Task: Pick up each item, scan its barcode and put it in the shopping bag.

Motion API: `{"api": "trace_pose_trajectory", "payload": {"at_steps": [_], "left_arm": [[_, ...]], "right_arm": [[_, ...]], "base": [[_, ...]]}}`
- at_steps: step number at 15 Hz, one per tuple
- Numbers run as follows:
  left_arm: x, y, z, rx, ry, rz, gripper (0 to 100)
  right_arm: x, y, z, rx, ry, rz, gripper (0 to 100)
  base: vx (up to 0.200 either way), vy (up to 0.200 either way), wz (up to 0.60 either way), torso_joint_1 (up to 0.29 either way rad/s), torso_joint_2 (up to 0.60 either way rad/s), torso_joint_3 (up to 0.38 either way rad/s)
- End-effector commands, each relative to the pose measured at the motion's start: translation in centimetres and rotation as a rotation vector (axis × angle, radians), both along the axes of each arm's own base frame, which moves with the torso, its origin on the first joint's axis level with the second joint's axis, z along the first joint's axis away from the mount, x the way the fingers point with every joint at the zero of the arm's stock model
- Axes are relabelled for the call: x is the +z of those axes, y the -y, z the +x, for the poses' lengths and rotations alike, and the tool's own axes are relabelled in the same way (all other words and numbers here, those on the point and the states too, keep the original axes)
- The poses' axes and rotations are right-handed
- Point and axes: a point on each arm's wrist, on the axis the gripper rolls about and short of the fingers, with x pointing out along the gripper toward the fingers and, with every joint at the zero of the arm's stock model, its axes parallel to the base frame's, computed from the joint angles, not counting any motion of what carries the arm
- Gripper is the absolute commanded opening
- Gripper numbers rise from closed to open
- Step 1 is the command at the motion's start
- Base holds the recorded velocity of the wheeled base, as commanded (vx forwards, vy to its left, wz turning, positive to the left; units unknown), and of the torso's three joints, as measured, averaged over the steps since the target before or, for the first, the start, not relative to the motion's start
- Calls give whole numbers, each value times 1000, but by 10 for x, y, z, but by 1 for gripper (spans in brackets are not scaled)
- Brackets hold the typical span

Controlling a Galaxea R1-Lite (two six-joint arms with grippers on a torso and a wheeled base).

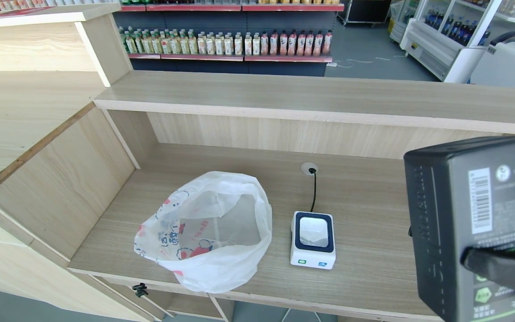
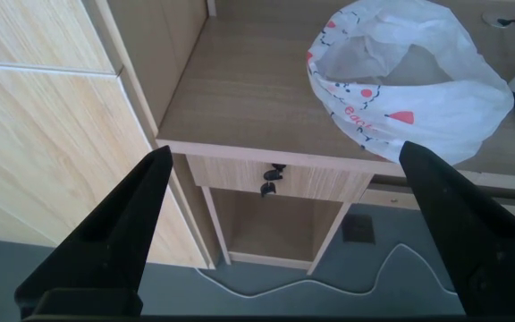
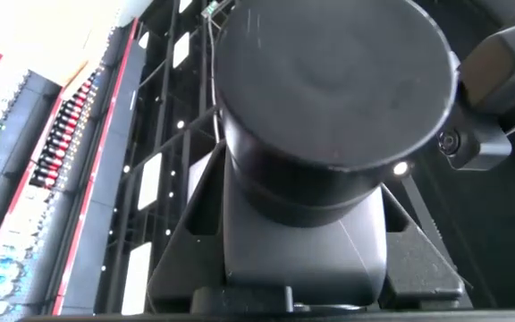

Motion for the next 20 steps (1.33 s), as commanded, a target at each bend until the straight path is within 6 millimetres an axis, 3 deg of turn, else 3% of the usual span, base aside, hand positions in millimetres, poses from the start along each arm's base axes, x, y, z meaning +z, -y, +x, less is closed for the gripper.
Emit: {"api": "trace_pose_trajectory", "payload": {"at_steps": [1,6,8,12,15,17,18,20], "left_arm": [[0,0,0,0,0,-1,100],[0,0,0,0,0,-1,100],[0,0,0,0,0,-1,100],[0,0,0,0,0,-1,100],[0,0,0,0,0,-1,100],[0,0,0,0,0,-1,100],[0,0,0,0,0,-1,100],[0,0,0,0,0,-1,100]], "right_arm": [[0,0,-1,7,3,1,0],[1,-2,0,39,-37,-1,0],[19,-5,6,38,-127,64,0],[21,4,26,-130,-727,365,0],[19,12,37,-314,-1135,881,0],[17,26,39,-433,-1245,1171,0],[13,39,44,-535,-1359,1405,0],[6,50,46,-572,-1573,1607,0]], "base": [[0,0,0,0,0,0],[0,0,0,0,0,0],[0,0,0,0,0,0],[0,0,0,0,0,0],[0,0,0,0,0,0],[0,0,0,0,0,0],[0,0,0,0,0,0],[0,0,0,0,0,0]]}}
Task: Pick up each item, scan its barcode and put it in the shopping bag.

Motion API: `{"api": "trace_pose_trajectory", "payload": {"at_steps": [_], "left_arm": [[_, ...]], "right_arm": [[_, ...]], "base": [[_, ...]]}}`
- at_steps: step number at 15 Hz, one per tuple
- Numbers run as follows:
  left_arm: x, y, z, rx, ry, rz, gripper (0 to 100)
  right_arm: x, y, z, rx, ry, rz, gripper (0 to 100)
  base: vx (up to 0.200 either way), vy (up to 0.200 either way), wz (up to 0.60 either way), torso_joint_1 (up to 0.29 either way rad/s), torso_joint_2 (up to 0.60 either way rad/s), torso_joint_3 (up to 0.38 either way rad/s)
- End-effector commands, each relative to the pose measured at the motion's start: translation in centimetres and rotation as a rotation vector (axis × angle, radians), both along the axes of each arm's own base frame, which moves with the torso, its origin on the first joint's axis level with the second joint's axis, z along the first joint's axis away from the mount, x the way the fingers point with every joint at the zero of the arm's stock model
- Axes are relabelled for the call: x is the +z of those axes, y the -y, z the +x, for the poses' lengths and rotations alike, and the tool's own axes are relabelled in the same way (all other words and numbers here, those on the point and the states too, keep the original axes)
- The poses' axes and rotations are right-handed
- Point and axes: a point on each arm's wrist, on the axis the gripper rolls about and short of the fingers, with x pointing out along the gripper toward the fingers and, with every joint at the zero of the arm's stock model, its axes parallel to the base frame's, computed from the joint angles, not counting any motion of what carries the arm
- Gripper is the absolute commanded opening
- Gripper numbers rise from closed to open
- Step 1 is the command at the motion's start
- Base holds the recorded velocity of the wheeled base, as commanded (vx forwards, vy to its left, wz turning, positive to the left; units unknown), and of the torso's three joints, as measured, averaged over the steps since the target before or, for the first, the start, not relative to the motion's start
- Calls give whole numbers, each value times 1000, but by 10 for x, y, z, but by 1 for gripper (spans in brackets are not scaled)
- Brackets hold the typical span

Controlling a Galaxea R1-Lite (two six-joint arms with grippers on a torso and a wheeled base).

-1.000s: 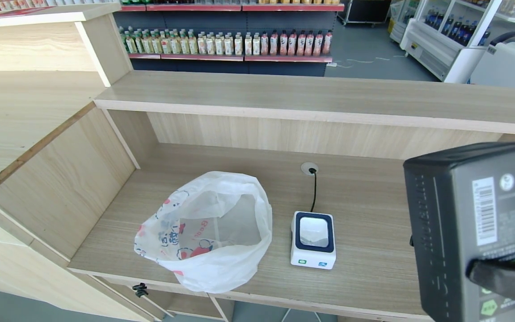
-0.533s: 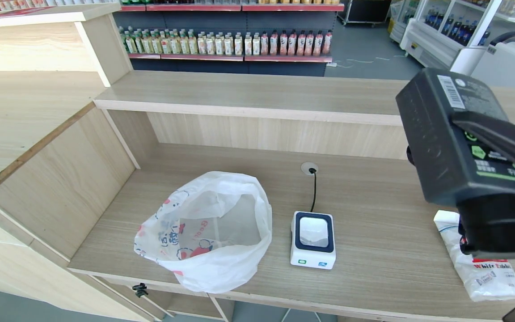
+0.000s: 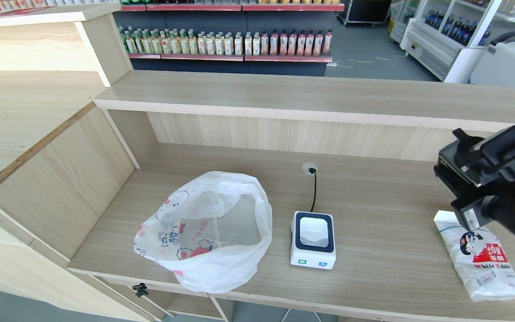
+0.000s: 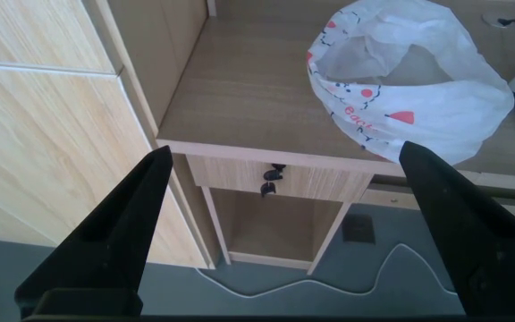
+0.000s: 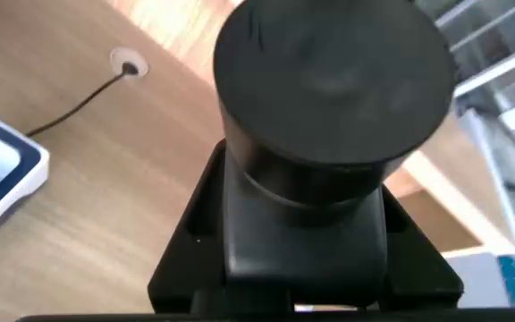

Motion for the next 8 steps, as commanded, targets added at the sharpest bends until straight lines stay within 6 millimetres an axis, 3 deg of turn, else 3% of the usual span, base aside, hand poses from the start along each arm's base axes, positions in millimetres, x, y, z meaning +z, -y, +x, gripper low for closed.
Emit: {"api": "trace_pose_trajectory", "payload": {"at_steps": [1,3,6,8], "left_arm": [[0,0,0,0,0,-1,100],[0,0,0,0,0,-1,100],[0,0,0,0,0,1,100],[0,0,0,0,0,-1,100]], "right_arm": [[11,21,-11,-132,-91,207,0],[3,33,-19,-216,-222,265,0],[3,54,-18,-349,-241,263,0],[4,66,-14,-340,-249,297,0]], "base": [[0,0,0,0,0,0],[0,0,0,0,0,0],[0,0,0,0,0,0],[0,0,0,0,0,0]]}}
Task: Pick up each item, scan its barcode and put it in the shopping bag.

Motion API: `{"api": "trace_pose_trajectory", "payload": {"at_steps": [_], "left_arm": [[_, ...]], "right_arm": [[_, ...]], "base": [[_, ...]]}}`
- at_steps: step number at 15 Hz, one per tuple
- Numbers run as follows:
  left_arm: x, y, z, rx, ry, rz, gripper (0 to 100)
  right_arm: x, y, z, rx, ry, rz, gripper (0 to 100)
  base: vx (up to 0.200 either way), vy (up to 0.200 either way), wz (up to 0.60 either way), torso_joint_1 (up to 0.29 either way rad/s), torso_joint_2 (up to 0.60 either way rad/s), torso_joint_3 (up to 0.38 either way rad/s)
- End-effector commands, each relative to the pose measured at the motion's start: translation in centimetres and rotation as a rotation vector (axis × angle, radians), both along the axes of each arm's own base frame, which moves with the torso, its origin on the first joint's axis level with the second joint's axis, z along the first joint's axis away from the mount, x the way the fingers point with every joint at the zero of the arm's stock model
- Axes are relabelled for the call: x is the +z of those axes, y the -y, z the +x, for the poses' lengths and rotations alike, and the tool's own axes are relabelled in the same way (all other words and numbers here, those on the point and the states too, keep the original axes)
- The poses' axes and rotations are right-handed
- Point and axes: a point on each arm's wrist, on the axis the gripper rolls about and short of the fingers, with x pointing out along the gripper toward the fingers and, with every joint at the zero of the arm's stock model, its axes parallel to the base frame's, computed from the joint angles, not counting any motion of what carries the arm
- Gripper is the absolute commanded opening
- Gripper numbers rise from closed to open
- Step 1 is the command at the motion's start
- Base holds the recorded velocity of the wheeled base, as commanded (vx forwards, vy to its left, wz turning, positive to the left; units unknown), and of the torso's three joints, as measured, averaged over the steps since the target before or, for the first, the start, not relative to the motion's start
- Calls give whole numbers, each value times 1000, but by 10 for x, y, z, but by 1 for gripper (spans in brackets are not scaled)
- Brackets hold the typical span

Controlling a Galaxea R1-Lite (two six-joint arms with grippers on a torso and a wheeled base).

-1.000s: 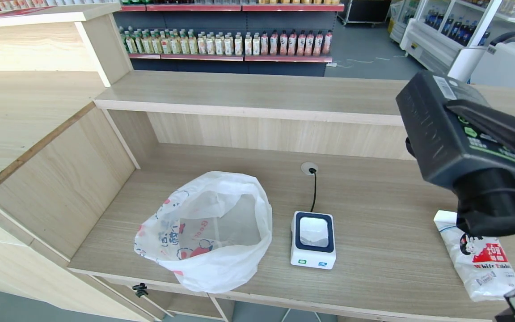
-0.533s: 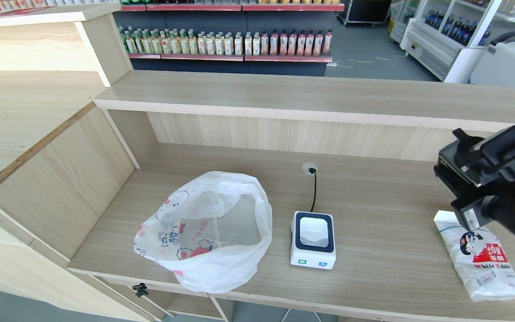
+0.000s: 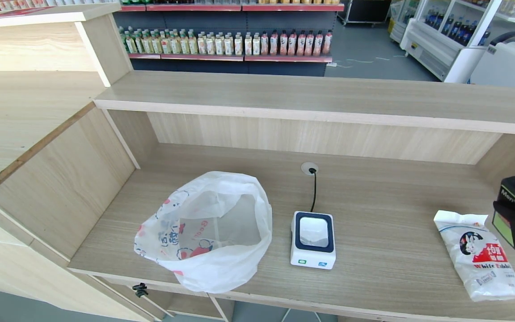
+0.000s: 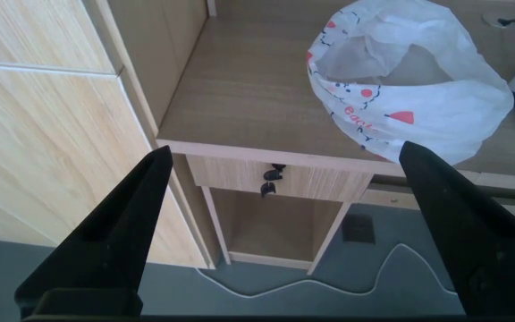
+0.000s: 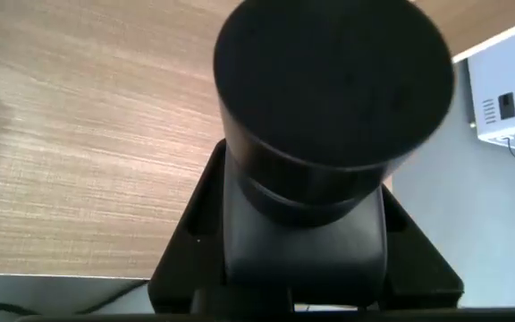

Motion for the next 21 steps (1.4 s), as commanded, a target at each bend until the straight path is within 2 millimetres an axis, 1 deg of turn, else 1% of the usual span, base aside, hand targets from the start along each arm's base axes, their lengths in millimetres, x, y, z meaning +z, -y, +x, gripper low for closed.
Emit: {"api": "trace_pose_trajectory", "payload": {"at_steps": [1,3,7,8,9,11,14,16,17,19,21], "left_arm": [[0,0,0,0,0,-1,100],[0,0,0,0,0,-1,100],[0,0,0,0,0,-1,100],[0,0,0,0,0,-1,100],[0,0,0,0,0,1,100],[0,0,0,0,0,-1,100],[0,0,0,0,0,1,100],[0,0,0,0,0,-1,100],[0,0,0,0,0,-1,100],[0,0,0,0,0,1,100],[0,0,0,0,0,-1,100]], "right_arm": [[5,13,0,5,15,37,0],[7,15,-1,105,21,84,0],[8,7,-3,267,25,134,0],[7,5,-3,328,17,171,0],[7,3,-4,406,11,256,0],[8,0,-8,567,-16,406,0],[7,-2,-6,624,-83,633,0],[2,6,7,590,-145,771,0],[-3,13,14,603,-188,852,0],[-17,30,31,612,-260,955,0],[-30,37,45,630,-323,1027,0]], "base": [[0,0,0,0,0,0],[0,0,0,0,0,0],[0,0,600,1,2,1],[0,0,600,17,7,-2],[0,0,600,7,2,2],[0,0,0,0,0,0],[0,0,0,0,0,0],[0,0,0,0,0,0],[0,0,0,0,0,0],[0,0,0,0,0,0],[0,0,0,0,0,0]]}}
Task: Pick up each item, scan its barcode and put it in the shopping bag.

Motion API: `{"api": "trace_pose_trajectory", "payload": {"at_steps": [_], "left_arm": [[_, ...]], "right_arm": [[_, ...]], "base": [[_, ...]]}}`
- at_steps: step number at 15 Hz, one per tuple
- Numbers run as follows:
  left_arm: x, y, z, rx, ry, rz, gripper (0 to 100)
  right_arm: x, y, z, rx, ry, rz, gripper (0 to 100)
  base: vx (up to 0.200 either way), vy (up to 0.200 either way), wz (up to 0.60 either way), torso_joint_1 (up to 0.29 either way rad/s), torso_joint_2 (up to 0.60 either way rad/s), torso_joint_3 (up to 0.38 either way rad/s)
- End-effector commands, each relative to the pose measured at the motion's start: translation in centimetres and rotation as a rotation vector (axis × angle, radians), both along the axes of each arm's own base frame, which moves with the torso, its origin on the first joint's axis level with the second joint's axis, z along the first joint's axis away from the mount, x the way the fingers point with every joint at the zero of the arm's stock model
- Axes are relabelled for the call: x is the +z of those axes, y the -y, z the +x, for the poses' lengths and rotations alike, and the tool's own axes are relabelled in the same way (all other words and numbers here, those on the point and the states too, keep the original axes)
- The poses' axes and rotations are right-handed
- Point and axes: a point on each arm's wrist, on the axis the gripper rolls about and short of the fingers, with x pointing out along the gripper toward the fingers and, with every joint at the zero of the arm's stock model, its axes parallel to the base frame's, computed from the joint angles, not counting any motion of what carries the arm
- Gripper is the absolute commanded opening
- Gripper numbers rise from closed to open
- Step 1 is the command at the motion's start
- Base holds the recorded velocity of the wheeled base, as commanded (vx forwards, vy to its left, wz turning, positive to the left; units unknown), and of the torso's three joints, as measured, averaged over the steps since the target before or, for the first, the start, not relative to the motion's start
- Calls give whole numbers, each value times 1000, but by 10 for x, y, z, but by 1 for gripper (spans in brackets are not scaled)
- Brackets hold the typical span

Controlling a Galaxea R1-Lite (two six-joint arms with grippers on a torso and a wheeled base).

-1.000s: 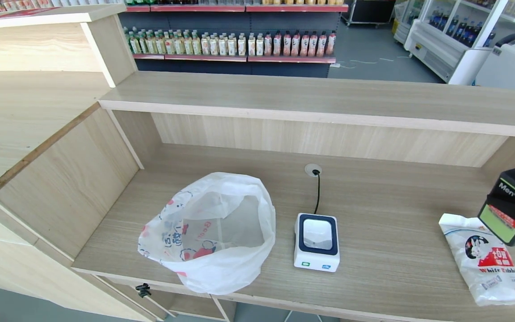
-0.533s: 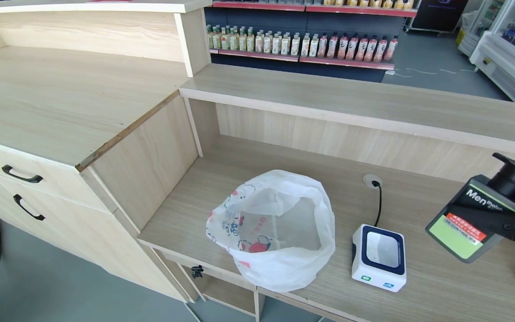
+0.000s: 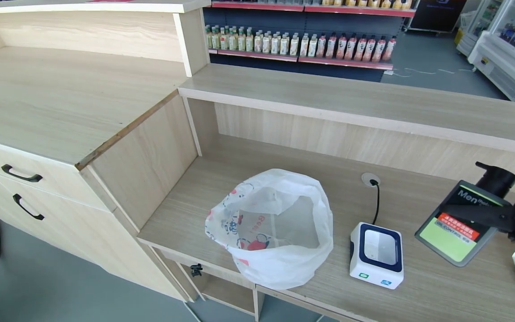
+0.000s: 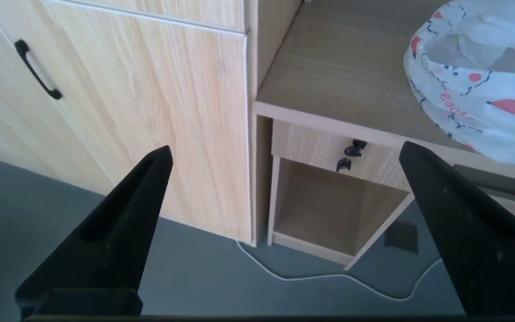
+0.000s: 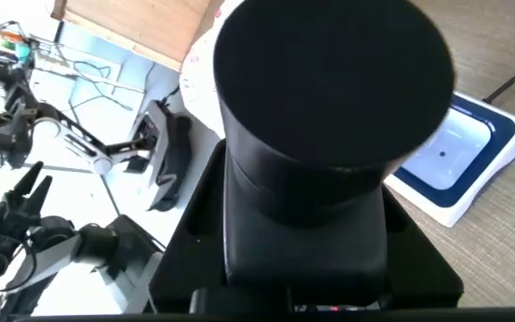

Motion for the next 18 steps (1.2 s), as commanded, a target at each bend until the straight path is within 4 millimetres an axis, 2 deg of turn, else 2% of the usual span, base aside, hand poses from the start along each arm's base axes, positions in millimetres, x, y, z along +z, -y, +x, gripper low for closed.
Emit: {"api": "trace_pose_trajectory", "payload": {"at_steps": [1,4,8,11,14,18], "left_arm": [[0,0,0,0,0,-1,100],[0,0,0,0,0,1,100],[0,0,0,0,0,-1,100],[0,0,0,0,0,1,100],[0,0,0,0,0,-1,100],[0,0,0,0,0,-1,100]], "right_arm": [[-26,12,26,18,-126,54,0],[-44,12,60,67,-95,65,0],[-65,2,93,128,-87,61,0],[-77,-2,105,151,-71,55,0],[-93,-1,107,169,-76,21,0],[-95,4,106,174,-52,4,0]], "base": [[0,0,0,0,0,0],[0,0,0,0,0,0],[0,0,0,0,0,0],[0,0,0,0,0,0],[0,0,0,0,0,0],[0,0,0,0,0,0]]}}
